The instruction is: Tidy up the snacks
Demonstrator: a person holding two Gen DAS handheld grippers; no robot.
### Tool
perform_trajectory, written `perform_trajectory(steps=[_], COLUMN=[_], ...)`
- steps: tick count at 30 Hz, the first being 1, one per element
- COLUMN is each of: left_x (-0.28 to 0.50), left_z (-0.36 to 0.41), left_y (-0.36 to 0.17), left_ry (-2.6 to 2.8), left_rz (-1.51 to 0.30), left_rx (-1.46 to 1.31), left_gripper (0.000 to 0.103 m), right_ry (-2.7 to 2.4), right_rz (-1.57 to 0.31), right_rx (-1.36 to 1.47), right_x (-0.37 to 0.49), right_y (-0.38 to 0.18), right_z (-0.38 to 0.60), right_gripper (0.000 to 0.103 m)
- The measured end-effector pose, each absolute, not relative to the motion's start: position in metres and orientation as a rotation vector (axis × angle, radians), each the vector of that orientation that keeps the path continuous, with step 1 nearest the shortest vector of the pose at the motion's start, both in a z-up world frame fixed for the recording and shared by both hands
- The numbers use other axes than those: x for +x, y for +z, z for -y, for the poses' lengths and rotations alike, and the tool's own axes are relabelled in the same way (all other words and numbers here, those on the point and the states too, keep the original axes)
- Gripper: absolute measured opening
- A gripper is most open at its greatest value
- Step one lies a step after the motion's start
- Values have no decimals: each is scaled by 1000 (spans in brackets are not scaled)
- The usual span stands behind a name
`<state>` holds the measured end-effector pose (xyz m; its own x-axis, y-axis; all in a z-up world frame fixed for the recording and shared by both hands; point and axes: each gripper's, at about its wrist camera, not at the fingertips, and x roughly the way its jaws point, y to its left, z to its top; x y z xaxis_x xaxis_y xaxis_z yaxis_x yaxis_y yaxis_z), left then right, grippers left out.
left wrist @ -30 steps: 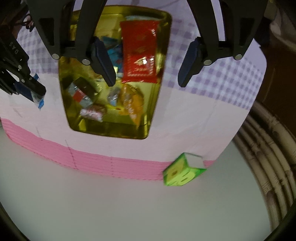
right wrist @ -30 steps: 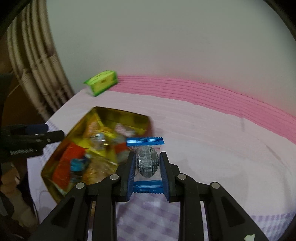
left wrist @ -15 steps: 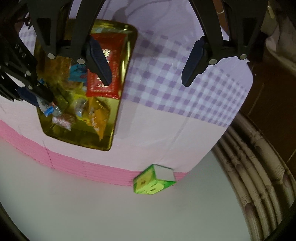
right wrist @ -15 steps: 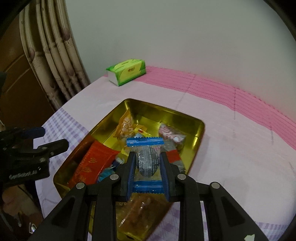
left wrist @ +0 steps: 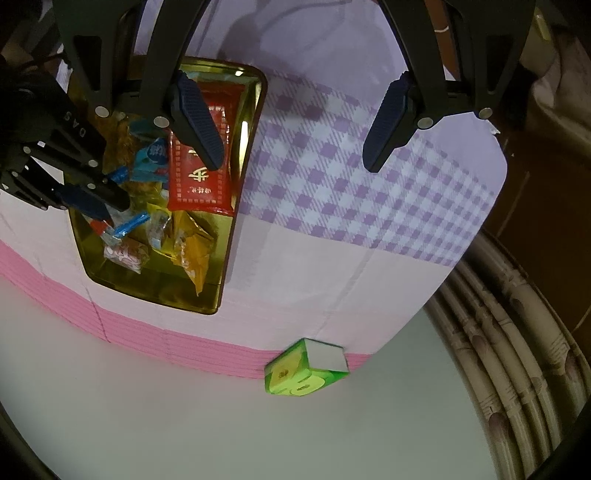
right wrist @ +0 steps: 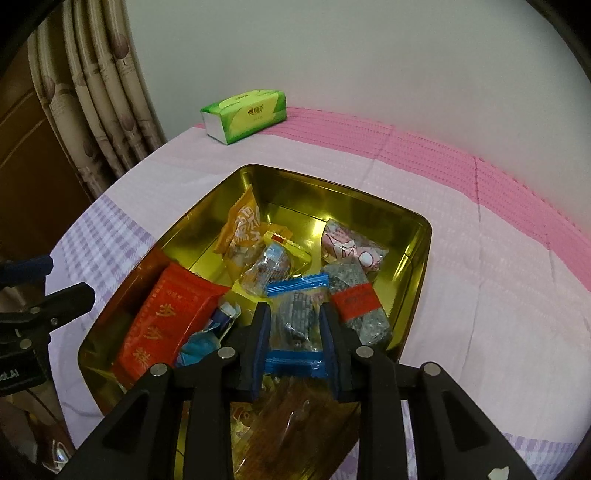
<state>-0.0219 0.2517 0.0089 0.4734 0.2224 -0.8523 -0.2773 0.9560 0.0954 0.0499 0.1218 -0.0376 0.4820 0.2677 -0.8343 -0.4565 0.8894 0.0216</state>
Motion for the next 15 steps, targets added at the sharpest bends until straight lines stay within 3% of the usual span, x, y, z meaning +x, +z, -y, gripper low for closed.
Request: perform_trajectory(steps=[5,15], left_x=[-22,-24], left_z=[-248,-243], left_y=[9,10], left_ry=[292,288], left_rz=[-1041,-1046], left_rx=[-50,-29], left_gripper=[78,79], right_ry=[433,415], right_rz=[-948,-933], right_rx=[-216,-200], right_x=[42,5], right_y=[-27,-3], right_z=[-120,-111], right_gripper=[54,82])
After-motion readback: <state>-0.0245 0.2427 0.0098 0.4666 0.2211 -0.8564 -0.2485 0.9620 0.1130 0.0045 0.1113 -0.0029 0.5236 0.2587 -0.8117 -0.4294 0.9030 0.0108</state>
